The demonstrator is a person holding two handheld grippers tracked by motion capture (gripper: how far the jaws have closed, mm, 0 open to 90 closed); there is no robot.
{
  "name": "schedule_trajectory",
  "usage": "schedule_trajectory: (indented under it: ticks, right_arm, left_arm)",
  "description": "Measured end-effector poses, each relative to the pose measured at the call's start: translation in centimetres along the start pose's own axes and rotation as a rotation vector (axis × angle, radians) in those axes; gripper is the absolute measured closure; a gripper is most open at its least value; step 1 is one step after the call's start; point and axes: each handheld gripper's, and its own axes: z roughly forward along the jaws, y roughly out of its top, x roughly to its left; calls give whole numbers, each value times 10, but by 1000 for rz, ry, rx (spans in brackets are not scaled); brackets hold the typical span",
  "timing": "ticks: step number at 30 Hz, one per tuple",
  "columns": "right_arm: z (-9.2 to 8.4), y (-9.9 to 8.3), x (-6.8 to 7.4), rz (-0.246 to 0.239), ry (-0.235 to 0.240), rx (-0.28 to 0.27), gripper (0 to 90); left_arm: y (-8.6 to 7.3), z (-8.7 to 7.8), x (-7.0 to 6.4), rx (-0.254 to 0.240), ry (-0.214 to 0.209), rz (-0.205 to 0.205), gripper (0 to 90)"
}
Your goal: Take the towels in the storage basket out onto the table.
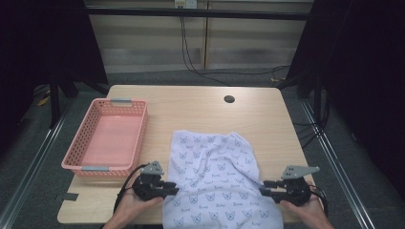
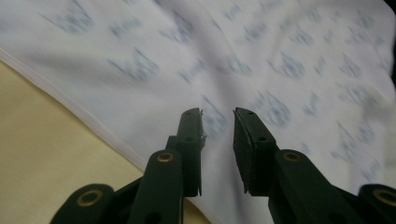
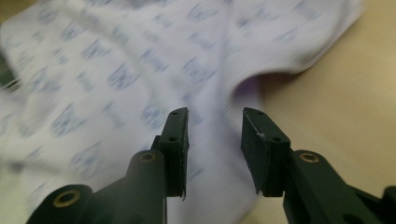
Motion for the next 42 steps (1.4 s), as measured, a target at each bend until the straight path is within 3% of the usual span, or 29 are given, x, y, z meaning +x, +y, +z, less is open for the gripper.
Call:
schedule_trajectory:
  ticks: [3,6,8,10,11,12,13,14,16,17,18,20,21,23,25,27,31,35,39,42]
  right_arm:
    - [7,15,-16,2,-60,-47,583]
    - [24,34,-32,-9,-107,-56,558]
    - [38,47,-40,-13,-125,-58,548]
    - [53,59,-48,-11,-143,-57,539]
    - [61,64,-51,-17,-160,-45,540]
    - [67,67,-54,-23,-184,-37,539]
    - [77,70,-57,-18,-204,-35,540]
    - [85,73,-60,-30,-204,-27,542]
    - [95,75,-61,-18,-218,4,548]
    - [99,75,-61,-17,-210,16,560]
    - [103,76,-60,-21,-215,30,601]
    - [104,74,-55,-49,-224,32,799]
    - [101,75,-53,-55,-211,16,849]
    - [91,76,-47,-67,-164,-20,870]
    - [77,77,-34,-103,-135,-59,871]
    - [64,73,-20,-118,-76,-83,871]
    - [53,51,4,-154,-18,-20,865]
    - [51,24,15,-146,12,66,848]
    - [37,17,16,-122,20,39,696]
    - [26,19,6,-84,-8,-29,675]
  left_arm:
    - [15,8,21,-33,64,-44,685]
    - [26,17,42,-42,105,-60,649]
    - [31,23,54,-42,118,-96,639]
    - [33,29,62,-51,162,-103,624]
    - [34,31,65,-46,161,-118,606]
    - [36,34,67,-33,195,-107,581]
    - [38,35,67,-31,197,-103,571]
    - [39,37,67,-33,202,-105,535]
    - [40,40,65,-31,235,-76,546]
    - [40,40,65,-33,225,-86,546]
    - [40,39,64,-12,225,-67,584]
    - [38,38,62,8,187,-37,824]
    - [38,37,60,7,190,-33,857]
    - [37,33,53,-32,142,-28,874]
    - [39,23,37,-77,81,-19,875]
    - [40,16,16,-78,59,37,875]
    - [20,18,-9,9,10,76,873]
    - [5,13,-22,68,-22,97,866]
    - [-4,8,-27,62,-53,71,830]
    - [1,6,-21,28,-50,63,759]
